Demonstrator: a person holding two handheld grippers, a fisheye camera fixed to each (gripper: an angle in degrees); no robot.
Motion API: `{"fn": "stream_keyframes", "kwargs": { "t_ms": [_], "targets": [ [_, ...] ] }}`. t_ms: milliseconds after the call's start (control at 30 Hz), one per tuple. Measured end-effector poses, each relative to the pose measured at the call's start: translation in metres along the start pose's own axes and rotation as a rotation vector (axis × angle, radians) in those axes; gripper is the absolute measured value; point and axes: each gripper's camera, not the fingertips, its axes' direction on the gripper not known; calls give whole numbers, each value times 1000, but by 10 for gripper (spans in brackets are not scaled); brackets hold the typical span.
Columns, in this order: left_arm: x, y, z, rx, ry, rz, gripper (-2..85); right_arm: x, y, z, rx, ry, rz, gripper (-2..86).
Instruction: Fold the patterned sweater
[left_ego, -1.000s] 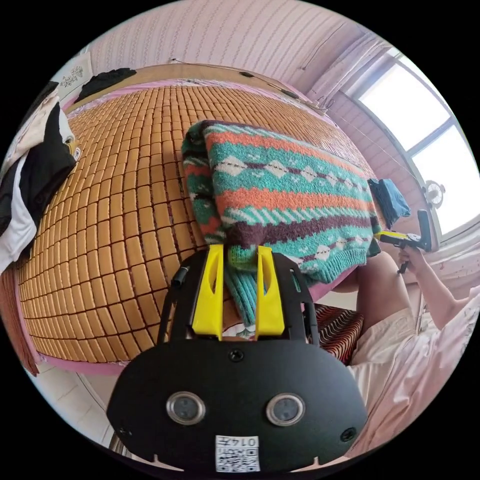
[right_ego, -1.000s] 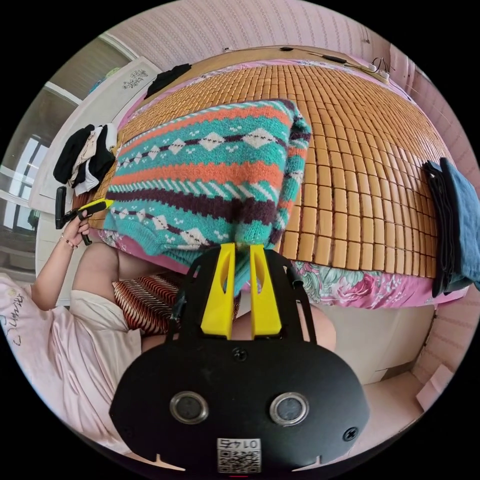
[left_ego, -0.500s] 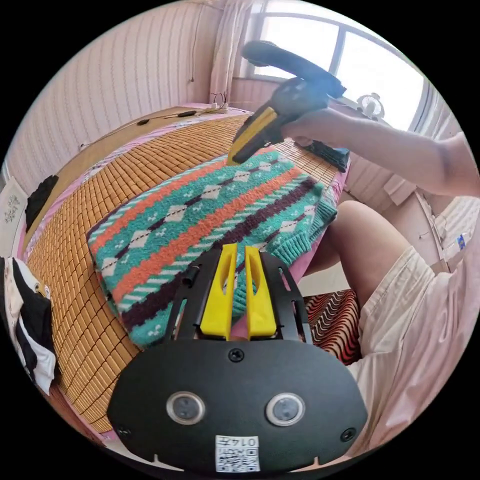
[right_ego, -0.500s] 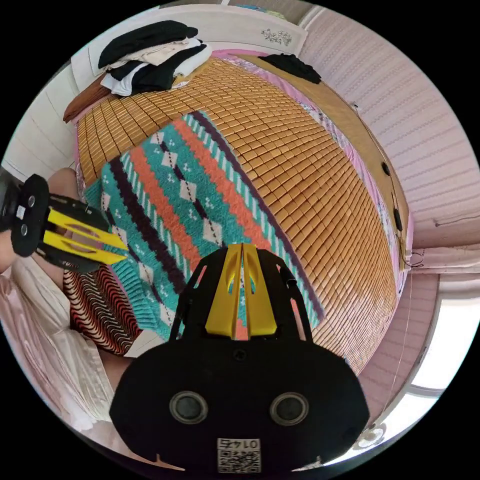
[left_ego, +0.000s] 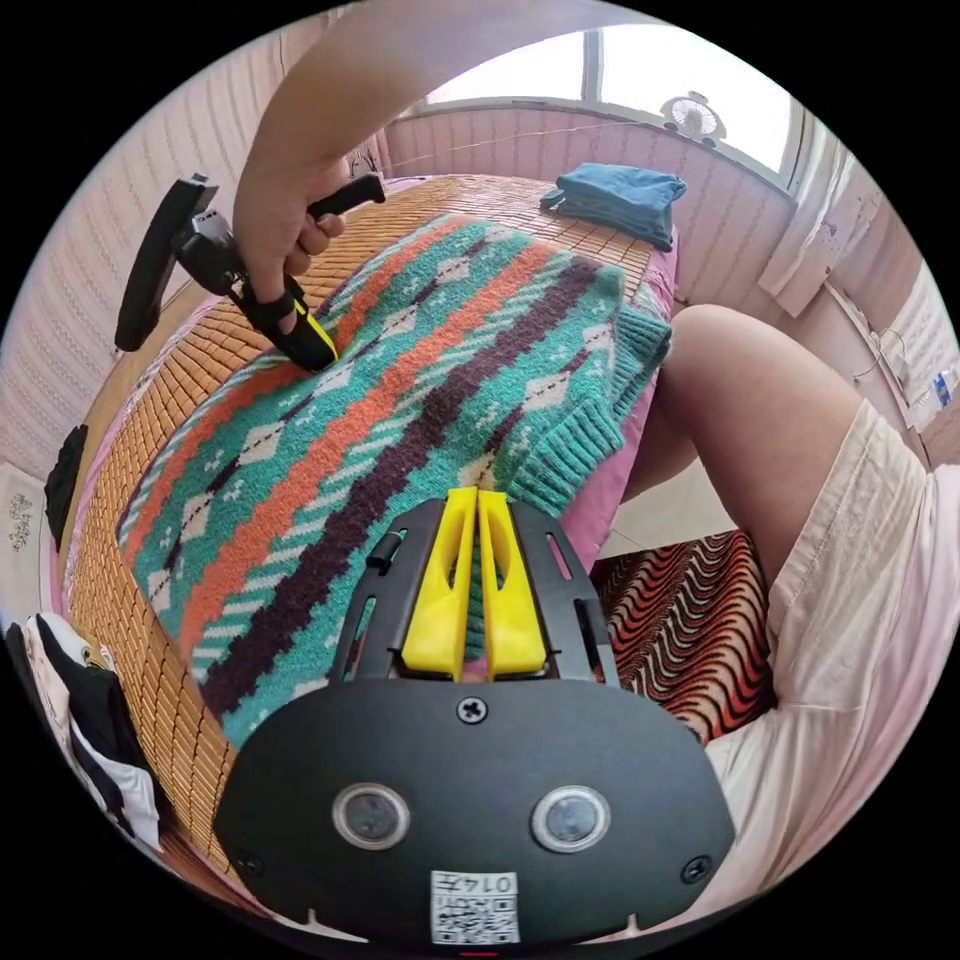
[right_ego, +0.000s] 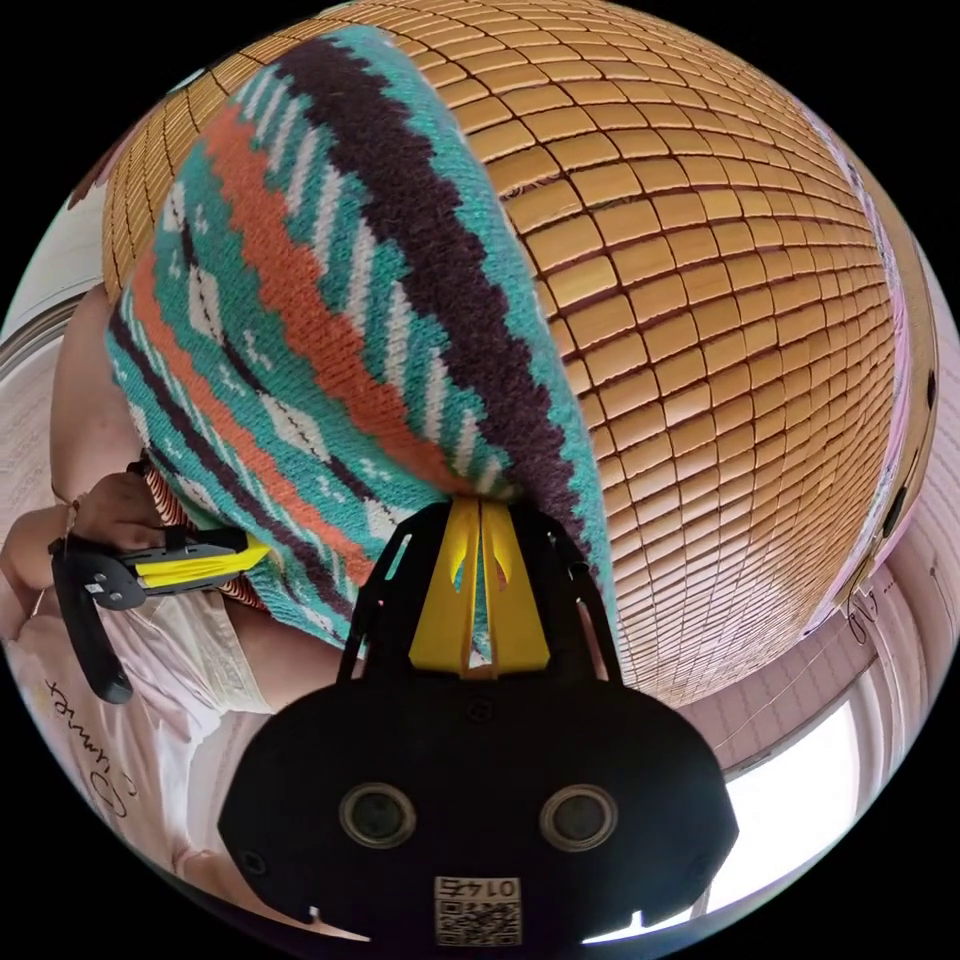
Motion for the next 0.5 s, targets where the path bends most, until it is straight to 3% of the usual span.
{"fn": "stream_keyframes", "kwargs": {
  "t_ms": [267, 433, 500],
  "targets": [
    [26, -8, 11, -14, -22, -42, -10, -4, 35, 17, 137, 66, 82, -9],
    [37, -22, -4, -104, -2, -32, -9, -2, 130, 32, 552, 20, 248, -5],
    [47, -18, -27, -63, -12, -41, -8, -1, 223, 38, 898, -32, 536, 1]
  ]
}}
